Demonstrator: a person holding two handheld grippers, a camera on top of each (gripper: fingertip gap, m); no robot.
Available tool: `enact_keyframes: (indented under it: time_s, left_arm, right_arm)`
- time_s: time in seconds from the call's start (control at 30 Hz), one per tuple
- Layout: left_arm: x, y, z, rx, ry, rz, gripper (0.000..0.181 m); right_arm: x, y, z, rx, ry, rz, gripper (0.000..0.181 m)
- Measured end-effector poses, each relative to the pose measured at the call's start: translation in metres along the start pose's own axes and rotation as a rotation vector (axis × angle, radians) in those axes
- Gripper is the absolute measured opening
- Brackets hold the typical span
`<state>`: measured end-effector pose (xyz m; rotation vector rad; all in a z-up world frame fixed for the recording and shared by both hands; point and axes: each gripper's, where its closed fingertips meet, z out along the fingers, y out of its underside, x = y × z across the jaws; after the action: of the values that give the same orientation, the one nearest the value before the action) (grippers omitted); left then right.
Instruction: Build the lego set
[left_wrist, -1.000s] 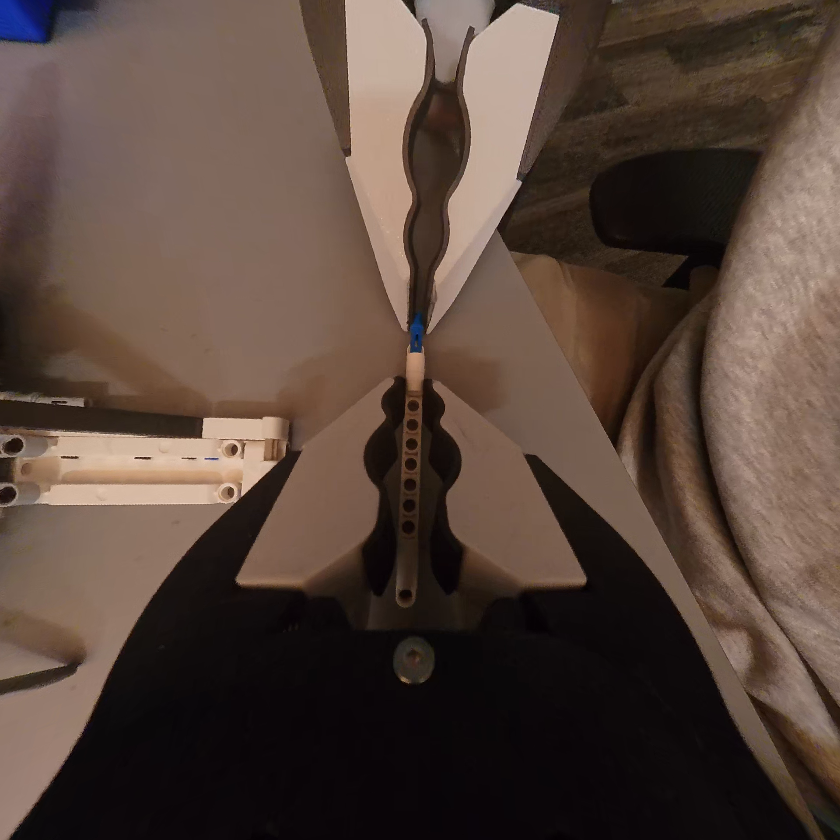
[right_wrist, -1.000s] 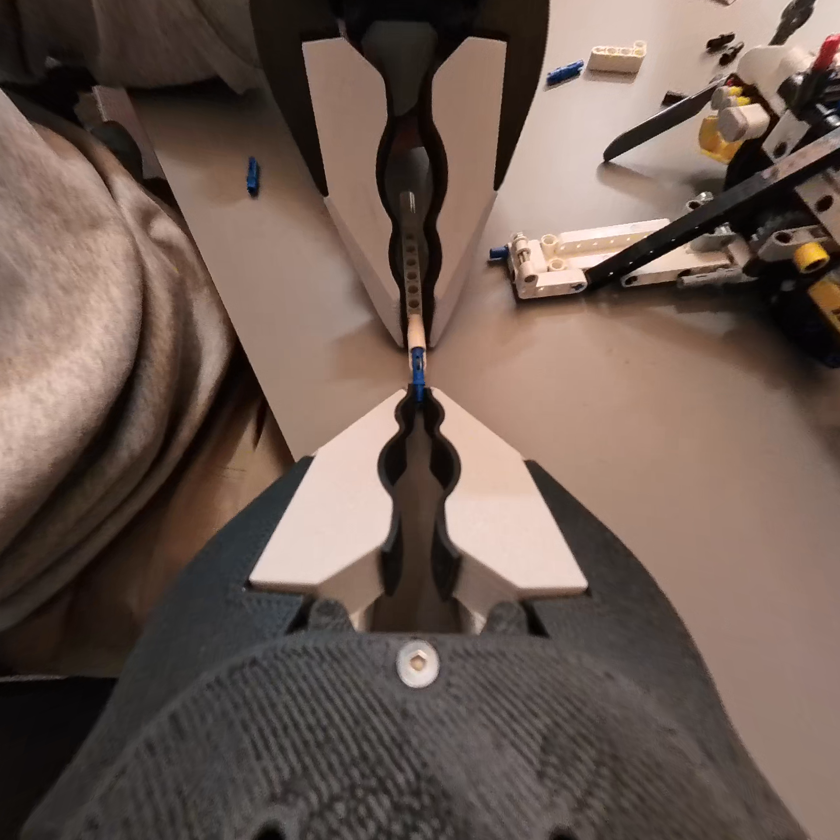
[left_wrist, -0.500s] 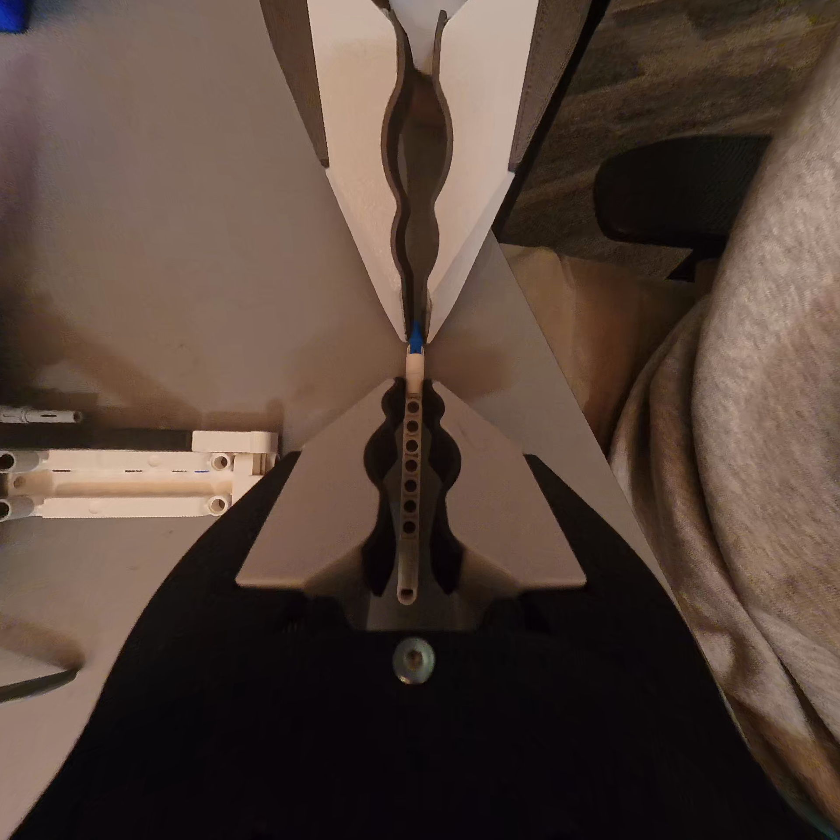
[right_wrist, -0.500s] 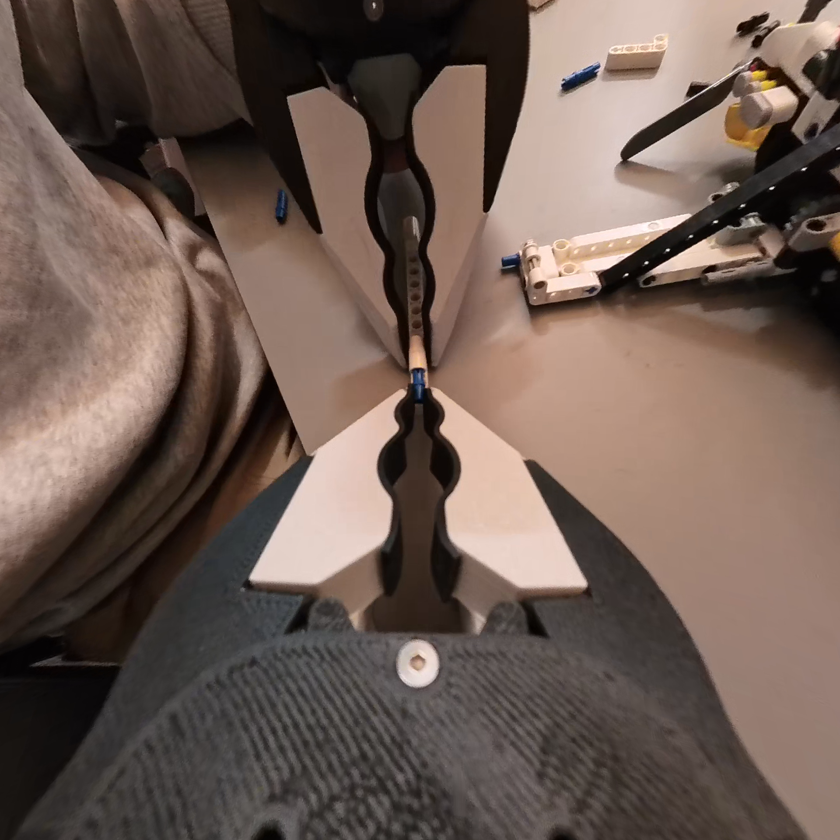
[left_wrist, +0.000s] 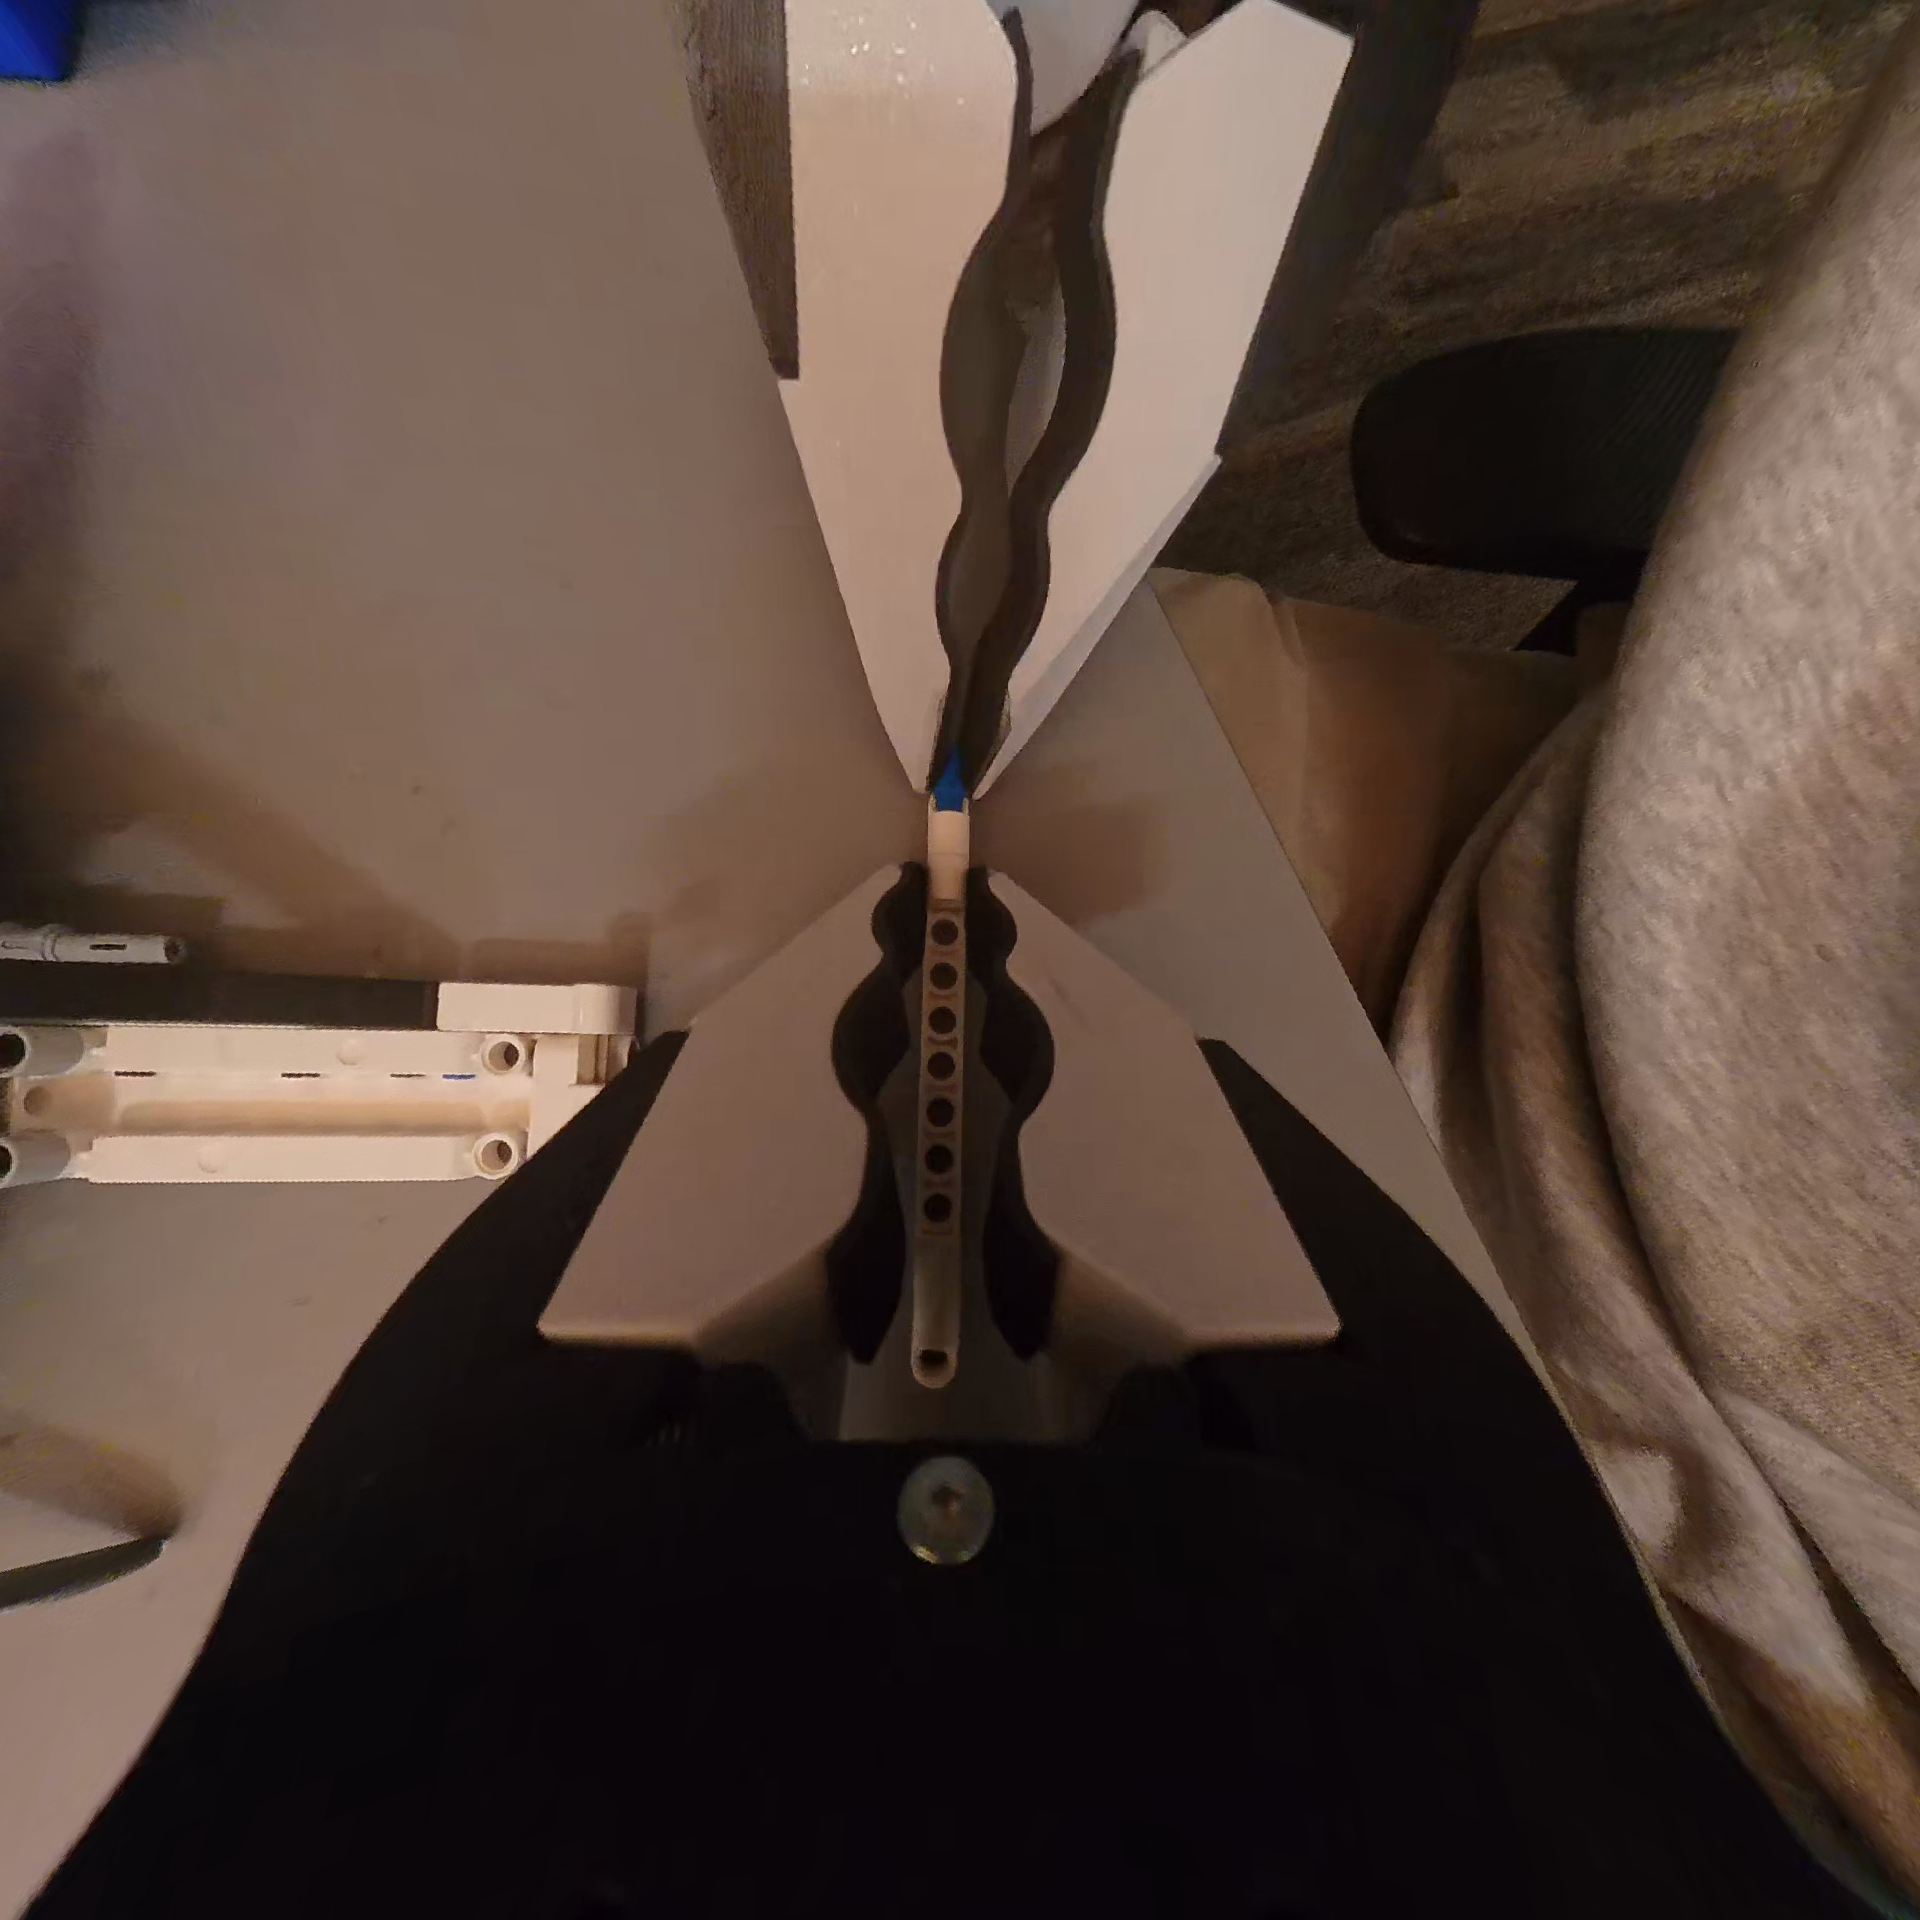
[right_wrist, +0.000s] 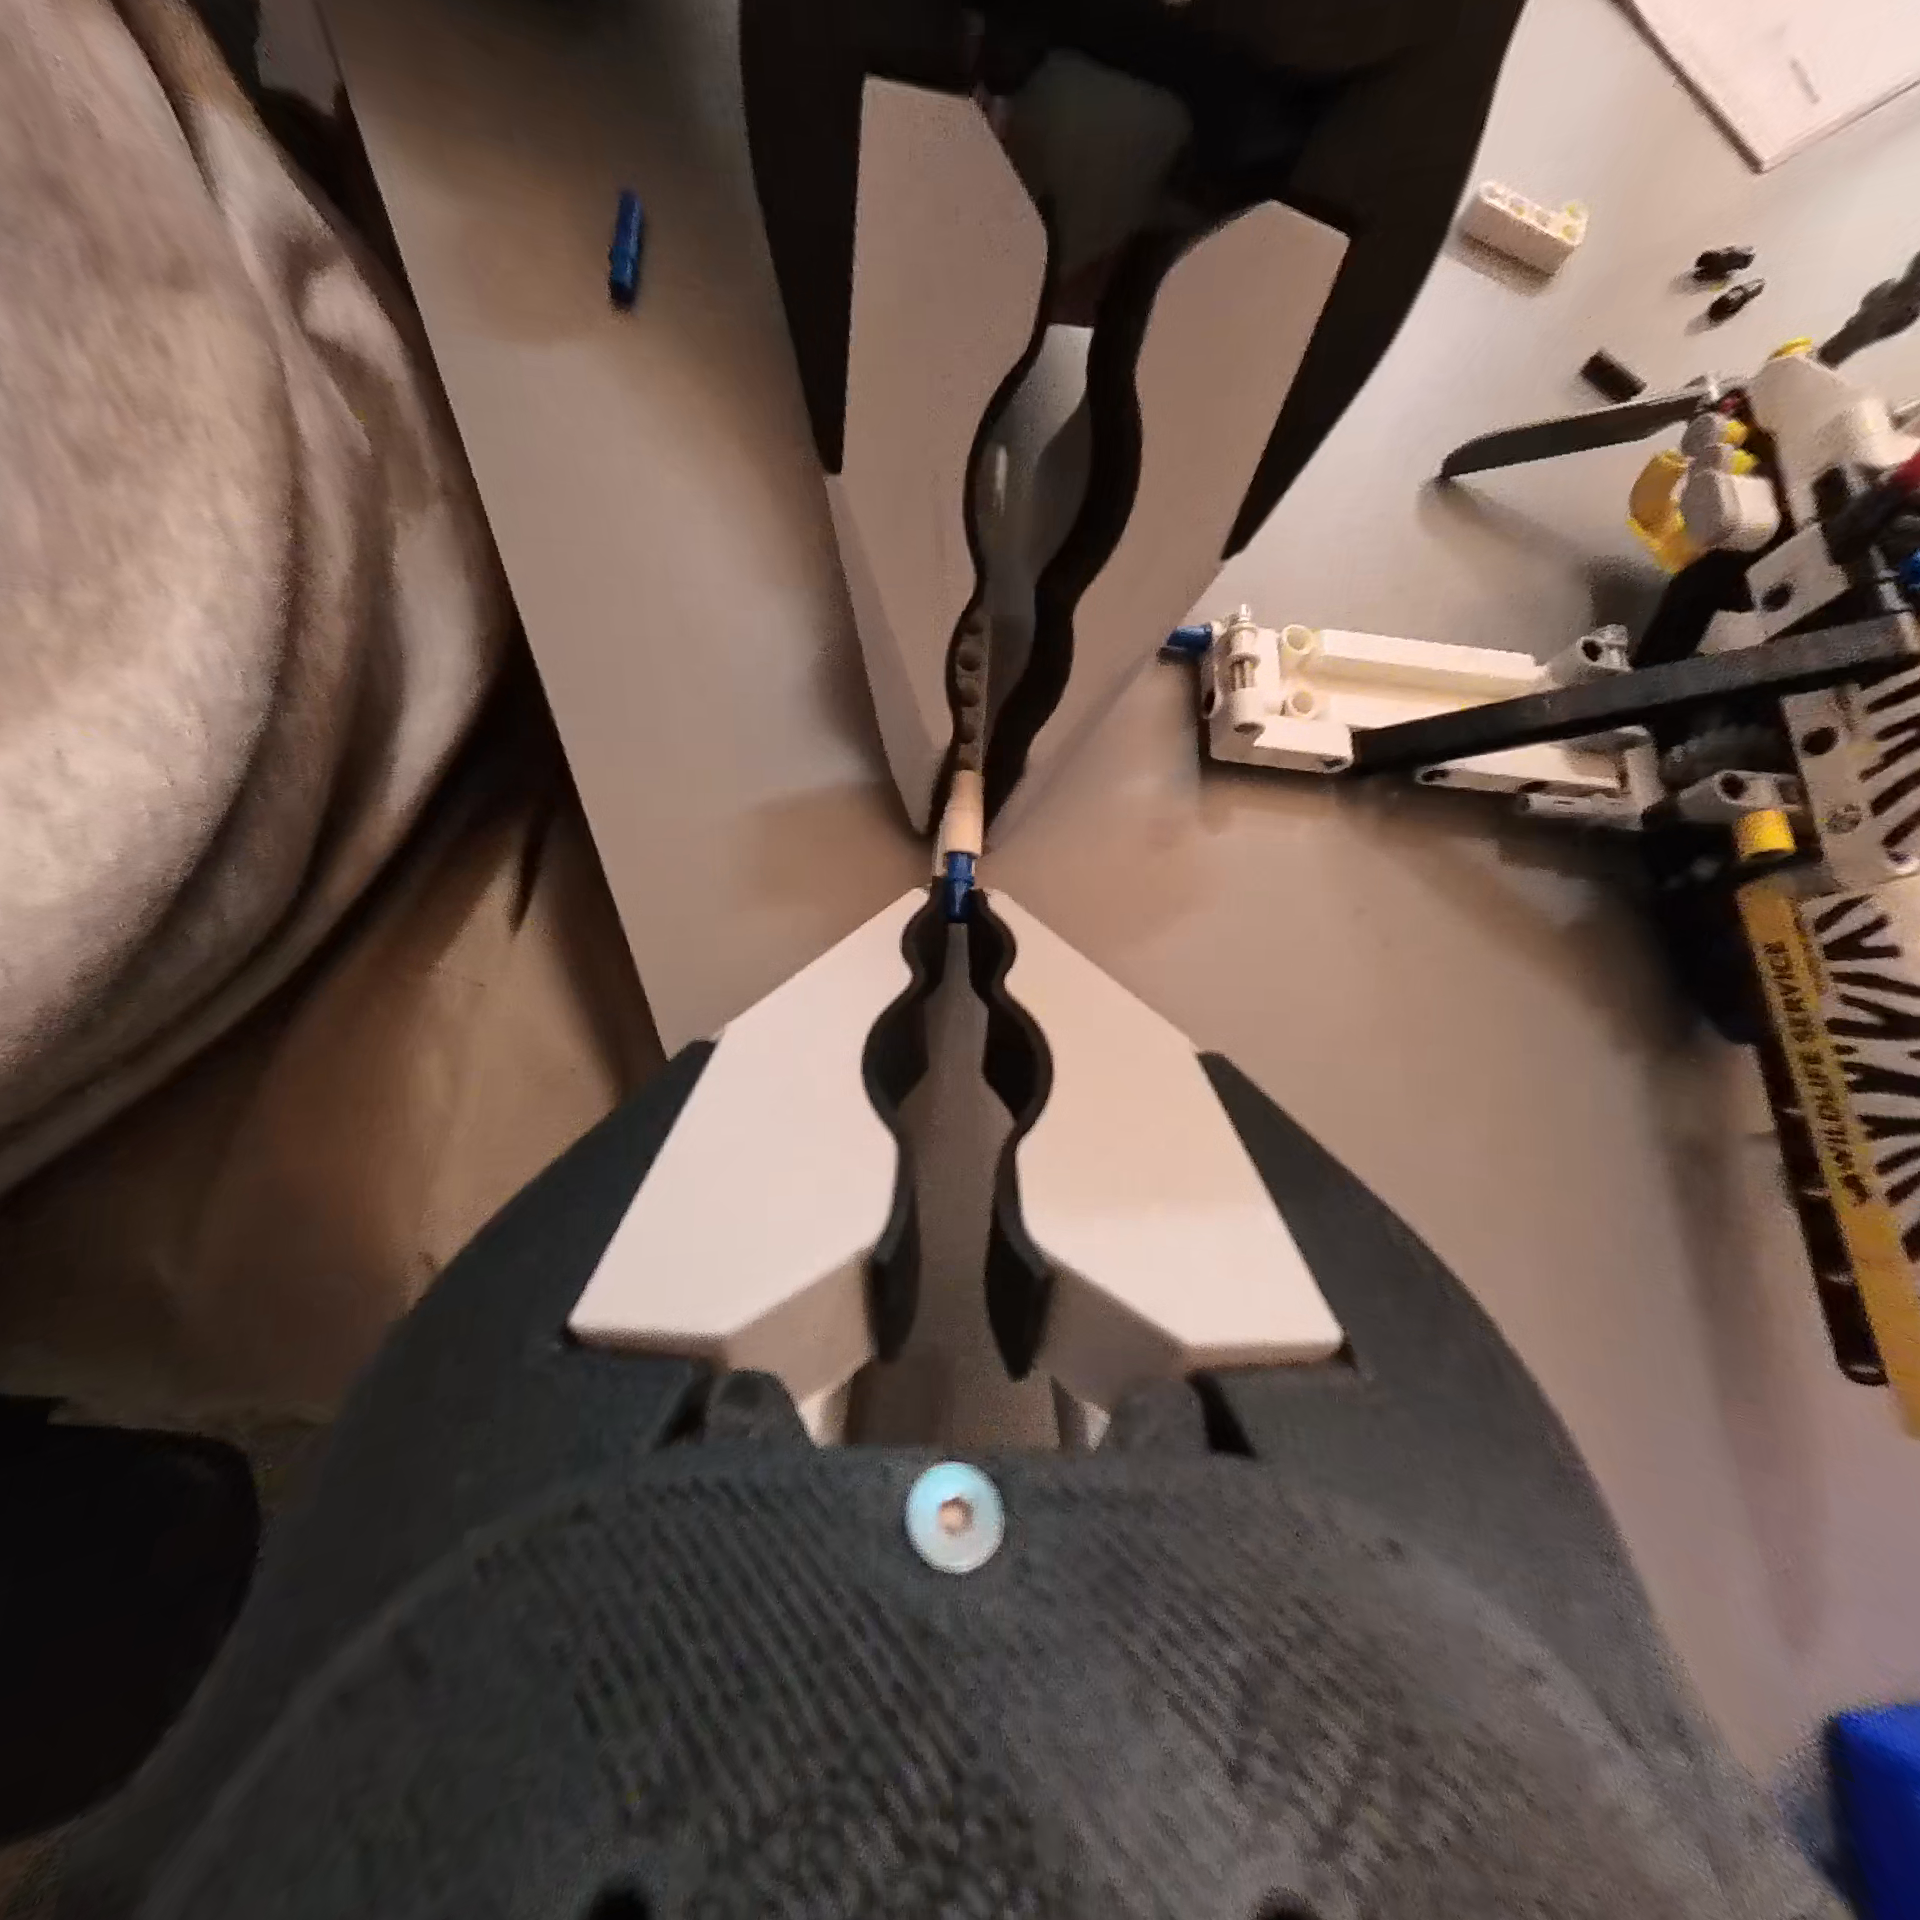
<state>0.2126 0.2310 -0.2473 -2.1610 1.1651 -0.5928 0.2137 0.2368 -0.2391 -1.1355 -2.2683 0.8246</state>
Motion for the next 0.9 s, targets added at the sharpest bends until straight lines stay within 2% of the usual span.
enact_keyframes:
  time_s: [0.2, 0.43, 0.63, 0.77, 0.83, 0.87, 0.9]
  left_arm:
    - [0.000, 0.000, 0.000, 0.012, -0.005, -0.012, 0.005]
    - [0.000, -0.001, 0.000, 0.031, -0.009, -0.028, 0.005]
    - [-0.002, 0.001, -0.001, 0.028, -0.026, -0.029, 0.006]
    - [-0.008, -0.002, 0.001, 0.046, -0.078, -0.103, 0.006]
    - [-0.011, 0.000, -0.001, 0.031, -0.096, -0.137, 0.011]
    - [-0.009, 0.000, -0.002, 0.024, -0.083, -0.154, 0.020]
    - [-0.007, 0.000, -0.004, 0.020, -0.072, -0.171, 0.036]
  right_arm:
    - [0.001, -0.004, 0.002, 0.090, -0.112, 0.193, 0.002]
    - [0.000, -0.007, 0.005, 0.018, -0.104, 0.123, 0.002]
    - [0.002, -0.006, 0.005, 0.091, -0.064, 0.232, 0.004]
    - [0.012, -0.003, -0.003, 0.154, 0.044, 0.366, 0.027]
    - [0.015, -0.005, -0.007, 0.238, 0.092, 0.424, 0.035]
    - [0.016, -0.004, -0.007, 0.269, 0.118, 0.446, 0.037]
    - [0.018, -0.004, -0.009, 0.295, 0.148, 0.461, 0.037]
